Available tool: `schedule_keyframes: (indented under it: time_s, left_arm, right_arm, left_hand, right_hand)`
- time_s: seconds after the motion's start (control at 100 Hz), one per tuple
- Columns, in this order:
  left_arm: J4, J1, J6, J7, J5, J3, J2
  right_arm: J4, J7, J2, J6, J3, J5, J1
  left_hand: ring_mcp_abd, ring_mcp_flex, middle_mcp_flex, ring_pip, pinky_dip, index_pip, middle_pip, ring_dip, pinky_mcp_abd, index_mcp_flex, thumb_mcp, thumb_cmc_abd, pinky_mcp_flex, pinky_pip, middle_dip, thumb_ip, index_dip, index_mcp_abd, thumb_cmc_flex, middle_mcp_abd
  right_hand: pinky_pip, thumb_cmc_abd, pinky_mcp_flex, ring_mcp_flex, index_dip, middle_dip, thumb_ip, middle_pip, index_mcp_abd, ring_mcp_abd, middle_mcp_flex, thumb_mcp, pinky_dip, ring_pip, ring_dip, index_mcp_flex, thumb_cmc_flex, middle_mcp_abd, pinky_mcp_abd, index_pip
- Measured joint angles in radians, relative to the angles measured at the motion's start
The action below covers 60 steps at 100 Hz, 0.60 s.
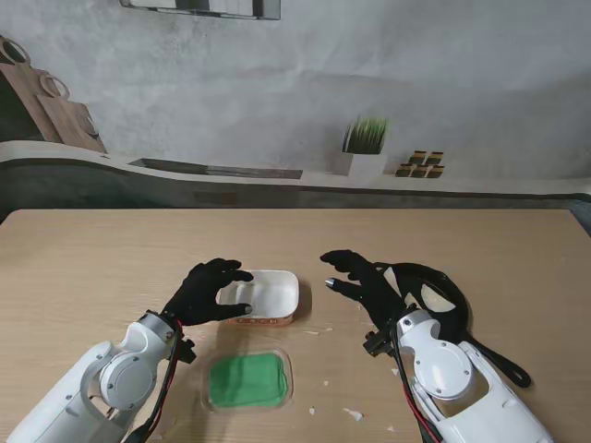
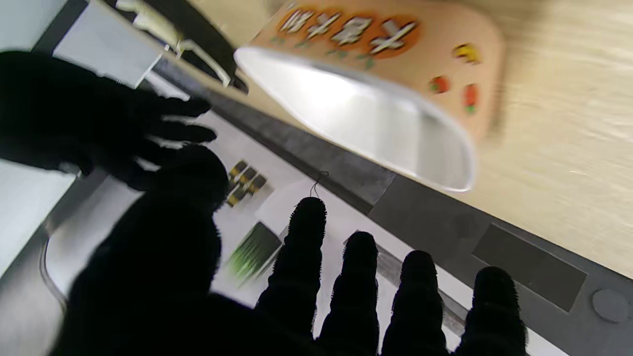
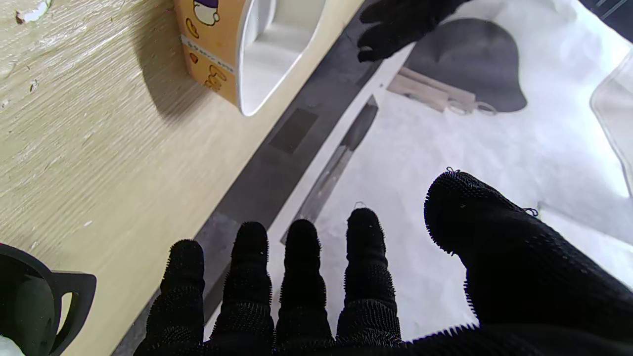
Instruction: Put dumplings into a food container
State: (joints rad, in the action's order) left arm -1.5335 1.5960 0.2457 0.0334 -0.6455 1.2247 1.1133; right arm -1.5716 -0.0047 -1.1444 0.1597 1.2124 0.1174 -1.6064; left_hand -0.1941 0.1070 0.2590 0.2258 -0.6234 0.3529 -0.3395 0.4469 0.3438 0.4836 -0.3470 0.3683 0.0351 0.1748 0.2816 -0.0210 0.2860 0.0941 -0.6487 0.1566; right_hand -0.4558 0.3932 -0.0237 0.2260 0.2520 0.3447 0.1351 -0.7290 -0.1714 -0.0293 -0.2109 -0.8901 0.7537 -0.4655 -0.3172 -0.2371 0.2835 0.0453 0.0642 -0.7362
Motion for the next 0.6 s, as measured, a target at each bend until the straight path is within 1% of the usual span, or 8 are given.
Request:
schedule_keyframes:
  time_s: [0.09,0.2,0.3,0.37,0.44,0.49,0.55,0.6]
  left_arm:
    - [0.035,-0.019,0.027,0.002,-0.072,0.0,-0.021]
    - [0.07,-0.04,0.047,0.003,-0.125,-0.005,-0.034]
    - [0.096,-0.069,0.046,0.01,-0.249,-0.041,-0.052]
    - [0.126,-0.098,0.046,0.02,-0.258,-0.076,-0.059]
    - [0.154,-0.123,0.048,0.04,-0.261,-0.106,-0.062]
    - [0.169,-0.137,0.052,0.058,-0.292,-0.121,-0.063]
    - [0.2,-0.166,0.054,0.119,-0.353,-0.163,-0.069]
    - [0.234,-0.193,0.054,0.162,-0.363,-0.201,-0.07]
  right_arm:
    - [-0.003,-0.001,0.0,0.001,0.002,0.0,-0.002]
    - [-0.004,-0.005,0.0,0.005,0.003,0.001,-0.003]
    - [-0.008,-0.006,-0.001,0.005,0.01,0.001,-0.007]
    - [-0.018,-0.009,-0.001,0.003,0.015,0.002,-0.015]
    - [-0.024,-0.009,-0.001,0.003,0.016,0.005,-0.018]
    - [-0.026,-0.009,-0.001,0.003,0.017,0.006,-0.019]
    - [-0.028,-0.01,-0.001,0.003,0.018,0.007,-0.021]
    - [-0.032,-0.01,-0.001,0.003,0.021,0.009,-0.024]
  left_hand:
    - [0.011,0.0,-0.011,0.0,0.0,-0.003,0.002,0.0,0.0,-0.019,-0.035,0.032,0.008,0.0,0.003,0.003,0.0,0.0,0.05,-0.007]
    - [0.013,0.0,-0.011,0.0,0.002,-0.036,-0.023,0.001,0.0,-0.05,-0.07,0.067,0.01,0.0,0.049,0.004,-0.002,0.008,0.063,-0.016]
    - [0.015,0.0,-0.01,0.036,0.012,-0.054,-0.05,0.022,0.0,-0.076,-0.119,0.095,0.01,0.0,0.088,0.025,-0.027,0.011,0.074,-0.035]
    - [0.015,0.0,0.015,0.06,0.012,-0.051,-0.082,0.035,-0.001,-0.076,-0.163,0.121,0.01,0.0,0.125,0.03,-0.03,0.004,0.074,-0.046]
    - [0.021,0.005,0.058,0.091,0.013,-0.024,-0.116,0.06,-0.001,-0.061,-0.2,0.137,0.01,0.0,0.166,0.04,-0.03,-0.014,0.074,-0.067]
    - [0.023,0.009,0.087,0.115,0.013,0.011,-0.135,0.074,-0.001,-0.049,-0.229,0.146,0.01,0.0,0.193,0.04,-0.022,-0.025,0.075,-0.082]
    - [0.024,0.017,0.12,0.138,0.015,0.015,-0.158,0.085,-0.003,-0.048,-0.259,0.15,0.01,0.0,0.22,0.04,-0.013,-0.04,0.075,-0.108]
    - [0.028,0.019,0.145,0.151,0.024,0.032,-0.171,0.086,-0.02,-0.038,-0.27,0.151,0.01,-0.001,0.235,0.04,-0.011,-0.055,0.075,-0.122]
  right_hand:
    - [0.0,0.0,0.0,0.0,0.0,0.002,0.0,-0.002,0.0,0.0,0.0,0.0,0.002,0.0,0.0,-0.005,0.0,0.0,0.0,-0.001]
    - [0.001,0.0,-0.001,0.0,0.0,0.007,0.0,-0.011,0.0,0.0,0.0,0.0,0.003,0.0,0.0,-0.005,0.0,0.0,0.0,-0.002]
    - [0.001,0.0,-0.001,0.0,0.0,0.011,0.0,-0.015,0.0,0.0,0.0,0.0,0.005,0.0,0.0,-0.006,0.0,0.0,0.0,-0.005]
    - [0.001,0.0,-0.002,0.0,0.0,0.012,0.0,-0.016,0.0,0.0,0.0,0.0,0.006,0.0,0.0,-0.015,0.0,0.0,0.0,-0.008]
    - [0.001,0.0,-0.002,0.0,0.0,0.012,0.0,-0.02,0.0,0.0,0.0,0.0,0.006,0.0,0.0,-0.015,0.0,0.0,0.0,-0.009]
    - [0.001,0.0,-0.002,0.0,0.0,0.012,0.0,-0.027,0.0,0.0,0.0,0.0,0.008,0.0,0.0,-0.016,0.0,0.0,0.0,-0.009]
    - [0.001,0.0,-0.002,0.0,0.0,0.012,0.0,-0.027,0.0,0.0,0.0,0.0,0.011,0.0,0.0,-0.016,0.0,0.0,0.0,-0.009]
    - [0.001,0.0,-0.002,0.0,0.0,0.012,0.0,-0.028,0.0,0.0,0.0,0.0,0.014,0.0,0.0,-0.017,0.0,0.0,0.0,-0.009]
